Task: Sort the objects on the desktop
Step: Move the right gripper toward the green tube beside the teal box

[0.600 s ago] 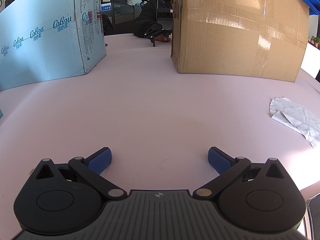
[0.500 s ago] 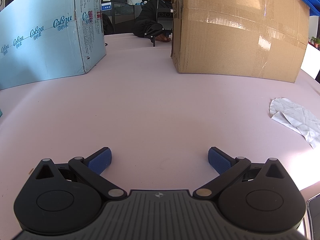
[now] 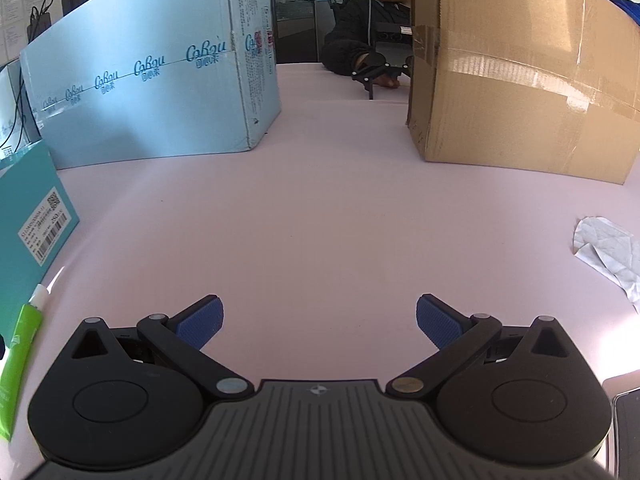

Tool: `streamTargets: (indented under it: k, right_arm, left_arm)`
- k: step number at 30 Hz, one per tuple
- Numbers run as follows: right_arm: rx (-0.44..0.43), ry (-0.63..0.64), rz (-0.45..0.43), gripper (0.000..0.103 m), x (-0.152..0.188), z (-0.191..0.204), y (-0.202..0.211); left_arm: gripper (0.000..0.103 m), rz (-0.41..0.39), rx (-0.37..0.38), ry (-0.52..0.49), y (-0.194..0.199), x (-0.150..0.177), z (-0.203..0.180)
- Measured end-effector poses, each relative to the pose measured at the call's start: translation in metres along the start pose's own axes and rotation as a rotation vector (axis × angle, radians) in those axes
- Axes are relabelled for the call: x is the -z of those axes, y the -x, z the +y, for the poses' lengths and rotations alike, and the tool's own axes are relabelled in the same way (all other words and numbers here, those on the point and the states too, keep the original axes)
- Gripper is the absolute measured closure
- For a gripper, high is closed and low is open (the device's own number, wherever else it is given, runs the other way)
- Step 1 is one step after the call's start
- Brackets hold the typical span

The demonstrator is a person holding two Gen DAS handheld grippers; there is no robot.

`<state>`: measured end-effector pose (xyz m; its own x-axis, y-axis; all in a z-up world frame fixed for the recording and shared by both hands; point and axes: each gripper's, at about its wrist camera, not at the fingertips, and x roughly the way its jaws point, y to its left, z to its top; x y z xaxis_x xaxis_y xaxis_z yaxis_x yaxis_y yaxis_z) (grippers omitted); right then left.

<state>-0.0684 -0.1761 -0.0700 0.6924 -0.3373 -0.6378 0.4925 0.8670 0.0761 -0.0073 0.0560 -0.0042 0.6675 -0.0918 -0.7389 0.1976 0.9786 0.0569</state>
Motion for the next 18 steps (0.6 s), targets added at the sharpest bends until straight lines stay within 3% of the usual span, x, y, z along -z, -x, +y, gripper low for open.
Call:
streamTargets:
  k: [9, 18]
  right_arm:
    - [-0.153, 0.086, 0.043, 0.000, 0.001, 0.061, 0.014]
    - [-0.261, 0.192, 0.081, 0.000, -0.003, 0.113, 0.016]
  left_arm:
    - [0.000, 0.010, -0.061, 0.089, -0.005, 0.015, 0.057]
    - [0.000, 0.020, -0.059, 0.081, -0.003, 0.025, 0.085]
